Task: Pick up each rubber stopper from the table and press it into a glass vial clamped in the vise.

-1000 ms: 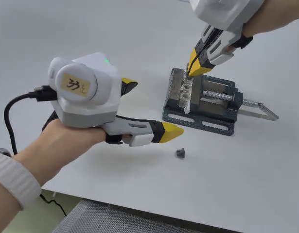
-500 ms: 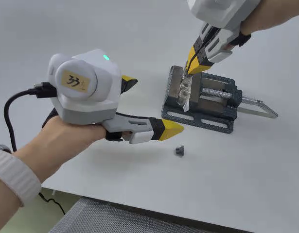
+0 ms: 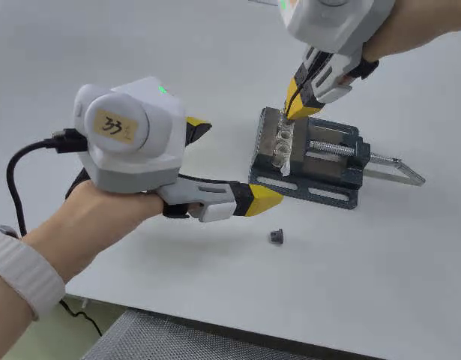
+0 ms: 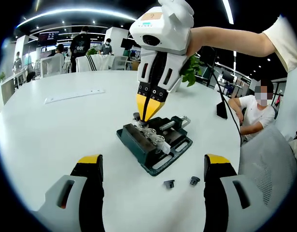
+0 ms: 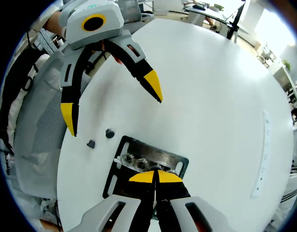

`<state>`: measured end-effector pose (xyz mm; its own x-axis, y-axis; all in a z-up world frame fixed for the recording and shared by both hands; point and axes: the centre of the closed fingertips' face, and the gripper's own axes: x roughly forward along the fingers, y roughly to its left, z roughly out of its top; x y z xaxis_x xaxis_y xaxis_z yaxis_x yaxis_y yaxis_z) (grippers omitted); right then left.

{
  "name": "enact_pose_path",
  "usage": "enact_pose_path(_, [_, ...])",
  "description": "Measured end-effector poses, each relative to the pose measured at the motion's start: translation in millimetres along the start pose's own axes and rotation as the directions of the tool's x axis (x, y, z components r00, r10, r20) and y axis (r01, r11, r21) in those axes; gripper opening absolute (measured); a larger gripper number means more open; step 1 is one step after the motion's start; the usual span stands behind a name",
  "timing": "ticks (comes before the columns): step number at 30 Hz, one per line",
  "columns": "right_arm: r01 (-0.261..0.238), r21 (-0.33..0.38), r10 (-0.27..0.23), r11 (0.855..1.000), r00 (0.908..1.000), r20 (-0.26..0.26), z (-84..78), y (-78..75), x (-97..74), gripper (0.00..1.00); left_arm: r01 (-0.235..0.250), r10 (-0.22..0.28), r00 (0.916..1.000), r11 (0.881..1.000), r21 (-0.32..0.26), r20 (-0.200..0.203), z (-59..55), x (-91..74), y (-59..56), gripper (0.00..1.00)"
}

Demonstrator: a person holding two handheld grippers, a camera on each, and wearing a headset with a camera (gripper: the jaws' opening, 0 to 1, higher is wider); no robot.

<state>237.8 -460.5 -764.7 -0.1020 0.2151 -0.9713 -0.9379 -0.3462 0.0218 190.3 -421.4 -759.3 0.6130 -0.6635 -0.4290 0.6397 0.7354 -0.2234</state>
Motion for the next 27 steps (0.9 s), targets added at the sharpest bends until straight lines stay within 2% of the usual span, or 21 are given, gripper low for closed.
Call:
enact_pose_path(9, [0.011,0.013,-0.011,1.0,0.9999,0.006,-6.0,-13.8,3.1,0.0,-0.003,0.003,0.9999,1.0,0.015,0.013,10.4,-0.6,0.2,0.85])
enact_pose_path(14, [0.005,0.013,-0.006,1.0,1.0,0.008,-5.1,-9.2,3.0,0.0,-0.006,0.006,0.9999,1.0,0.02,0.015,13.8,-1.9,-0.9,0.85])
enact_pose_path(27, [0.008,0.015,-0.008,1.0,0.9998,0.016,-2.6,-7.7,1.6,0.0,-0.01,0.01,0.9999,1.0,0.02,0.014,13.4,-6.0,-0.1,0.85])
